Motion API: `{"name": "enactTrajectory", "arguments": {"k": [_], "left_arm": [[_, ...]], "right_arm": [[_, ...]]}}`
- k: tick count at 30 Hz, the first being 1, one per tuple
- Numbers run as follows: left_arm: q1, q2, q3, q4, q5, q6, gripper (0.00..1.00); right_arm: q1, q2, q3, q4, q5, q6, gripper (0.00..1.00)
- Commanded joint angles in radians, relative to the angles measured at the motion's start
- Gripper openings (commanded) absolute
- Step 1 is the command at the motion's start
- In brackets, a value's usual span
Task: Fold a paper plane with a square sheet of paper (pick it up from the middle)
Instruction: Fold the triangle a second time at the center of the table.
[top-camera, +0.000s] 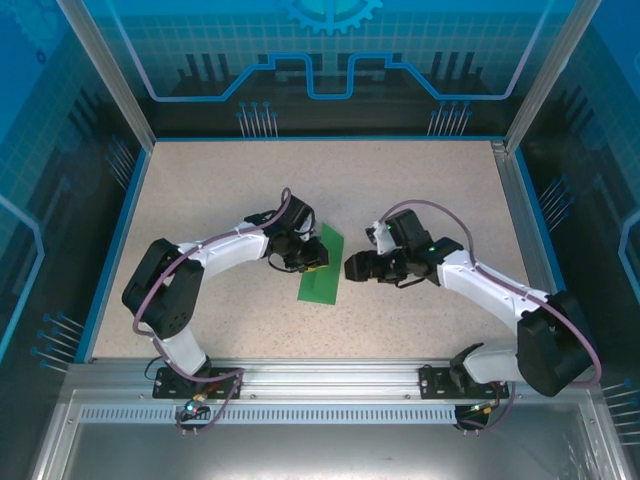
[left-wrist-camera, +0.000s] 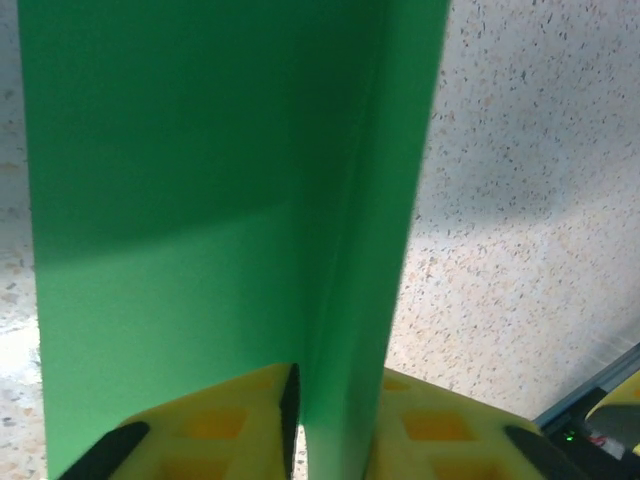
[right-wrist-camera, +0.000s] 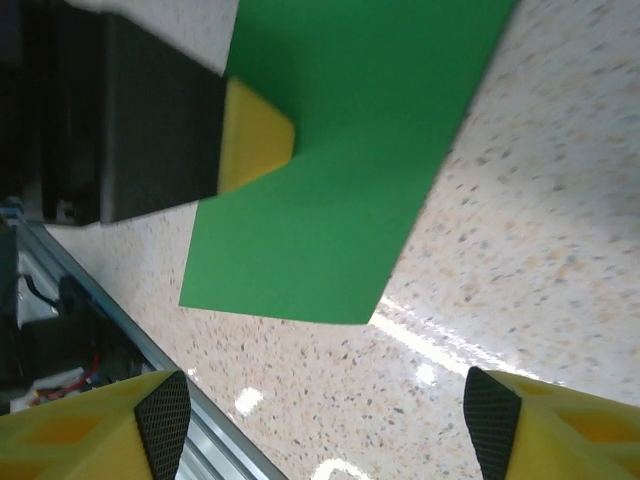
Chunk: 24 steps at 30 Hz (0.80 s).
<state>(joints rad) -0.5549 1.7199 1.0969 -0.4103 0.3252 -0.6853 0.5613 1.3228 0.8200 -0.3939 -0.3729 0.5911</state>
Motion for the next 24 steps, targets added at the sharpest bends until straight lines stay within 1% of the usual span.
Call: {"name": "enactTrajectory", "arguments": {"k": [1,3,6,10,12,14,17,24], "left_arm": [[-0.006,-0.002,0.031,-0.043,-0.005,0.017,0.29],[-0.006,0.019,0.056,-0.059,0.009,0.023,0.27],[-0.005,0.028,0.063,-0.054,0.012,0.017,0.16],[-0.006,0.026,0.063,-0.058,0.009,0.009,0.15],[-0.006,0.026,0.067,-0.056,0.012,0.010,0.13],[-0.006,0.027,0.070,-0.058,0.009,0.009,0.13],[-0.006,0.032,0.070,-0.060,0.009,0.004,0.13],[-0.005,0.037,0.067,-0.047,0.020,-0.003,0.13]], "right_arm": [[0.092,-0.003,0.053,-0.017,0.140,-0.019,0.76],[0.157,-0.014,0.054,-0.037,0.239,-0.012,0.76],[0.269,-0.037,0.047,-0.033,0.396,-0.016,0.76],[0.394,-0.019,0.053,-0.022,0.490,-0.060,0.75],[0.457,-0.001,0.054,-0.014,0.565,-0.073,0.74],[0.505,0.015,0.090,-0.001,0.633,-0.076,0.73],[0.540,0.051,0.110,0.038,0.650,-0.103,0.73],[0.594,0.186,0.179,0.051,0.715,-0.119,0.74]]}}
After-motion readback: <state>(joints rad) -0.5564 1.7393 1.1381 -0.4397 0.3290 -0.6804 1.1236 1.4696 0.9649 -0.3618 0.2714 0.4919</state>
